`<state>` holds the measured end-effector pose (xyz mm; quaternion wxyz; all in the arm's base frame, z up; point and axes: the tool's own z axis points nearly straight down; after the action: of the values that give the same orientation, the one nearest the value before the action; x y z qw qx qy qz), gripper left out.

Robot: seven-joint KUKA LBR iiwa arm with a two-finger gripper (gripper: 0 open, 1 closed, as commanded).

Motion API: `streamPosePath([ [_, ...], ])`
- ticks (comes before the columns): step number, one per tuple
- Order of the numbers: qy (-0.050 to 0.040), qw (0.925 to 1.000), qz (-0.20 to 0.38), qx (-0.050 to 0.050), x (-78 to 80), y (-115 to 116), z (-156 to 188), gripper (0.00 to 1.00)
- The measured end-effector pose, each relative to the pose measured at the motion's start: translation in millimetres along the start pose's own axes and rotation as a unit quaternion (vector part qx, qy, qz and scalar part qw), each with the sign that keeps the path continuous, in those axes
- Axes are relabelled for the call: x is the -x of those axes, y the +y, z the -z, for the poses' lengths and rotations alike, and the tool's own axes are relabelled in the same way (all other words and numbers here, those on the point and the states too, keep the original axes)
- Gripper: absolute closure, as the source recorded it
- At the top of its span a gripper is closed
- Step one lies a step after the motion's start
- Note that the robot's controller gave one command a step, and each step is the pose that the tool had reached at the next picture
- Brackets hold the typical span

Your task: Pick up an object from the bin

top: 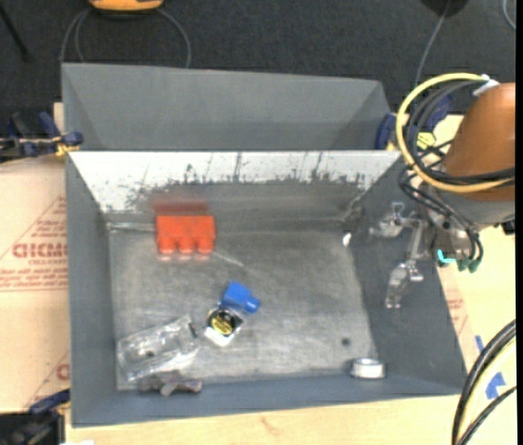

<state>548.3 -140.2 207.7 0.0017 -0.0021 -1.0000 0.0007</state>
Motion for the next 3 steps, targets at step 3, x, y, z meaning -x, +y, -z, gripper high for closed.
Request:
streamPosePath([
  [3, -0.0036, 0.9960, -0.089, 0.004, -47.3, 317, -107, 0.00],
])
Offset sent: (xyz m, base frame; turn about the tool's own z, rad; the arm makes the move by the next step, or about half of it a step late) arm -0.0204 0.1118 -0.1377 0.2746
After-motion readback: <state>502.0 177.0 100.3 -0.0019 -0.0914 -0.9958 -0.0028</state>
